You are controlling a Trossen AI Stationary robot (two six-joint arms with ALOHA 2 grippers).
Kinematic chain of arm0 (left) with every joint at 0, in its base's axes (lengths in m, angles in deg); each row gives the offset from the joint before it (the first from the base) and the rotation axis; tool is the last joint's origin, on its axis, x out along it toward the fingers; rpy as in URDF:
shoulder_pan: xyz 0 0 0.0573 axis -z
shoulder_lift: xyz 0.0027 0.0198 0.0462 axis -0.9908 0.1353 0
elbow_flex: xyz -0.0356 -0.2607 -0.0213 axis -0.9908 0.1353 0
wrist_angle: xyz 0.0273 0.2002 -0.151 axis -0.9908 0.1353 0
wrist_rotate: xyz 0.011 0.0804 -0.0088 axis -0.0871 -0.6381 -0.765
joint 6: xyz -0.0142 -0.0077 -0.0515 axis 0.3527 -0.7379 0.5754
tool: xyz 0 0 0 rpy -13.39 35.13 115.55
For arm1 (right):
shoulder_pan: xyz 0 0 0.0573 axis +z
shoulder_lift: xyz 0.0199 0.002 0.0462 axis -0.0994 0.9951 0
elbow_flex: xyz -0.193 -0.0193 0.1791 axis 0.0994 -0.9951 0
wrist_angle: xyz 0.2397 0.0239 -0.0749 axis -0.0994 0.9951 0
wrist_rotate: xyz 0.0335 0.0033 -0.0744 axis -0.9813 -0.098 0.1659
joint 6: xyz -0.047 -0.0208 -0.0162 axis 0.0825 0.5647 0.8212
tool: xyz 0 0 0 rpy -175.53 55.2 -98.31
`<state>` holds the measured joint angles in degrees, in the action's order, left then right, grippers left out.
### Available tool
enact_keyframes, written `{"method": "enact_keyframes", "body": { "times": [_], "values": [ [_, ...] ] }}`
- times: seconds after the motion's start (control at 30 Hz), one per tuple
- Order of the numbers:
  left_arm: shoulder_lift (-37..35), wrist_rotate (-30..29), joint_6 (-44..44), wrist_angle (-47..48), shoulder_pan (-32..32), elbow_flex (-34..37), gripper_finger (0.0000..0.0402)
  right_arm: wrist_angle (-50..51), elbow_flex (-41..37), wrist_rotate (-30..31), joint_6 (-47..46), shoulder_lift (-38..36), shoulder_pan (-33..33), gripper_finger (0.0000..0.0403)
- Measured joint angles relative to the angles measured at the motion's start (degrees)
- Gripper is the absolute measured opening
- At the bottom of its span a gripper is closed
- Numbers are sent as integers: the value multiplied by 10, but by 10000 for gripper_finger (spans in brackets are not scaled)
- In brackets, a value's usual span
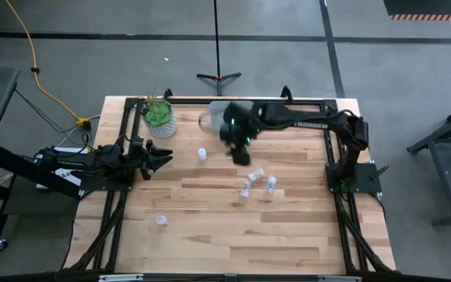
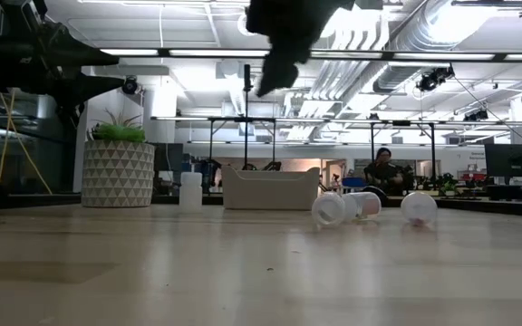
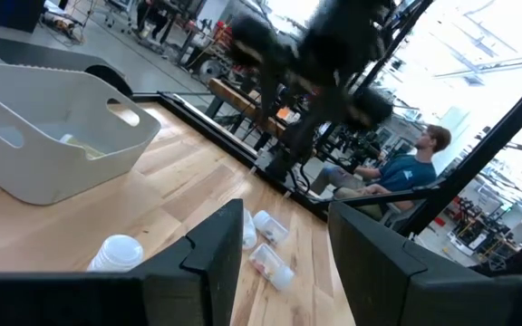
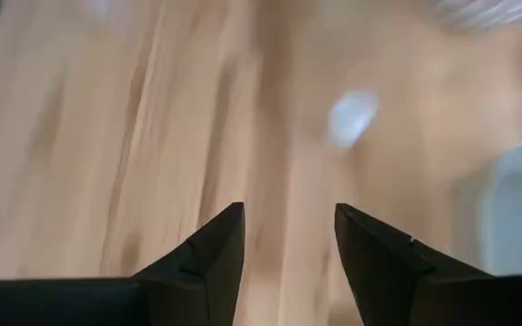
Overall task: Pick and place pill bottles into a basket
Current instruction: Put the transparent pill bottle into the gray bin
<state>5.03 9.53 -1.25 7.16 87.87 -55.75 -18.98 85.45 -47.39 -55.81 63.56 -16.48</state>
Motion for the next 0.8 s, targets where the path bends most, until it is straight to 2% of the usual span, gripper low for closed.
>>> {"method": "enact_keyframes", "body": {
  "times": [0.1, 0.17, 0.3, 0.4, 0.47, 0.53, 0.8],
  "values": [
    [0, 0, 0, 0, 0, 0, 198, 101, 3, 71, 52, 1, 40, 173],
    [0, 0, 0, 0, 0, 0, 198, 131, -7, 109, 56, 1, 60, 183],
    [0, 0, 0, 0, 0, 0, 198, 171, -48, 108, 38, 1, 86, 211],
    [0, 0, 0, 0, 0, 0, 198, 160, -98, 106, 37, 1, 98, 229],
    [0, 0, 0, 0, 0, 0, 198, 146, -126, 128, 33, 2, 103, 236],
    [0, 0, 0, 0, 0, 0, 198, 114, -150, 143, 20, 2, 106, 238],
    [0, 0, 0, 0, 0, 0, 198, 33, -229, 135, 44, 2, 109, 240]
  ]
}}
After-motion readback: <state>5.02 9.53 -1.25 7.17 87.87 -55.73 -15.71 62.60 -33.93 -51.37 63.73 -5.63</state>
